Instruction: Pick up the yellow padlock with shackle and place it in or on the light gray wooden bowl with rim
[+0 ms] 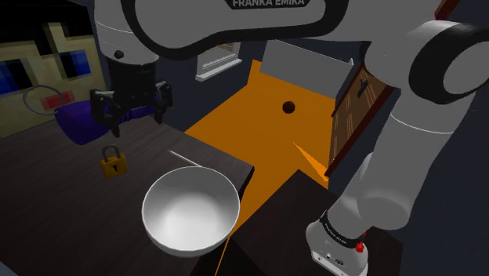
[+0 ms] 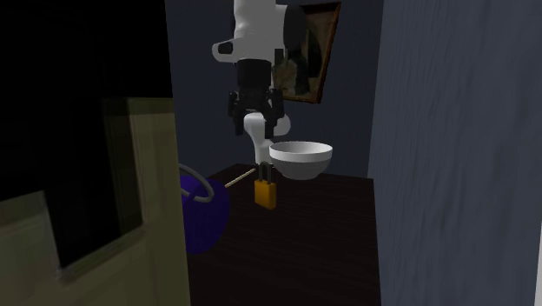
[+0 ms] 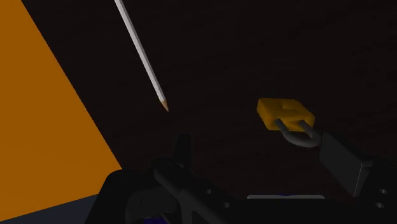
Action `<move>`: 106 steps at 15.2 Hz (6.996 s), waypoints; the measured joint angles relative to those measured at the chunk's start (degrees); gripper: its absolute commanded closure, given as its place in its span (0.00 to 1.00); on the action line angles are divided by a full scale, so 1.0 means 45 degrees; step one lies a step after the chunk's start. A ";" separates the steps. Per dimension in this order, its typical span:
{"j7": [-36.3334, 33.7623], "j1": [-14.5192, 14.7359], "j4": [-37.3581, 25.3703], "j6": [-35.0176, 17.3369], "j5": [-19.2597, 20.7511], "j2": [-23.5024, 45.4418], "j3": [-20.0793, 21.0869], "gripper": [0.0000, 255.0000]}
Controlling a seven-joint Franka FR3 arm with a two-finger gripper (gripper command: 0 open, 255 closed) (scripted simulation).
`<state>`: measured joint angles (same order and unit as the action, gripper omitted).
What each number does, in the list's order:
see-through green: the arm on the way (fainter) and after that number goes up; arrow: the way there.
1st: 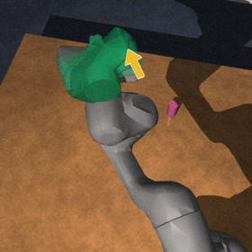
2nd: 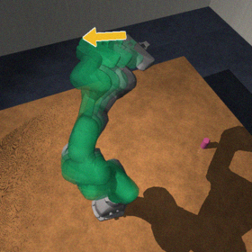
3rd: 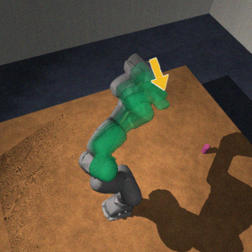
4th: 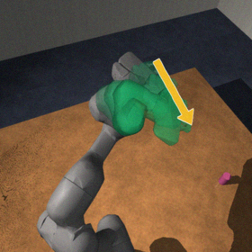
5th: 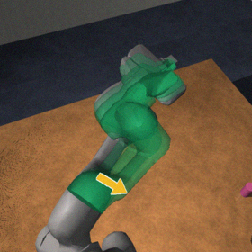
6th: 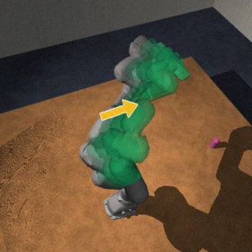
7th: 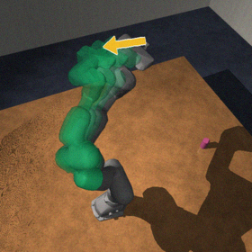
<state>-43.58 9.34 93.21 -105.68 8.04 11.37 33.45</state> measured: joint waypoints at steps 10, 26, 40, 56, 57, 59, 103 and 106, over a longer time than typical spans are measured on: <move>-0.1546 0.1616 -0.2739 0.0368 0.1776 0.3136 -0.0155 0.00; -0.1617 0.1597 -0.2326 -0.0189 0.1873 0.3285 -0.0205 1.00; -0.1440 0.1779 -0.3777 0.1284 0.1779 0.3230 -0.0142 1.00; -0.1210 0.2790 -0.7966 0.4573 0.2156 0.4082 -0.0207 1.00; -0.1199 0.2943 -0.8421 0.4860 0.2236 0.4245 -0.0232 1.00; -0.1123 0.3222 -0.9342 0.5441 0.2390 0.4562 -0.0294 1.00; -0.0688 0.1296 0.5561 0.0372 -0.3735 -0.6749 0.0251 1.00; -0.0688 0.1296 0.5565 0.0367 -0.3735 -0.6749 0.0252 0.00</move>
<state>-46.68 15.17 118.25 -104.02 -8.77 -19.00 34.58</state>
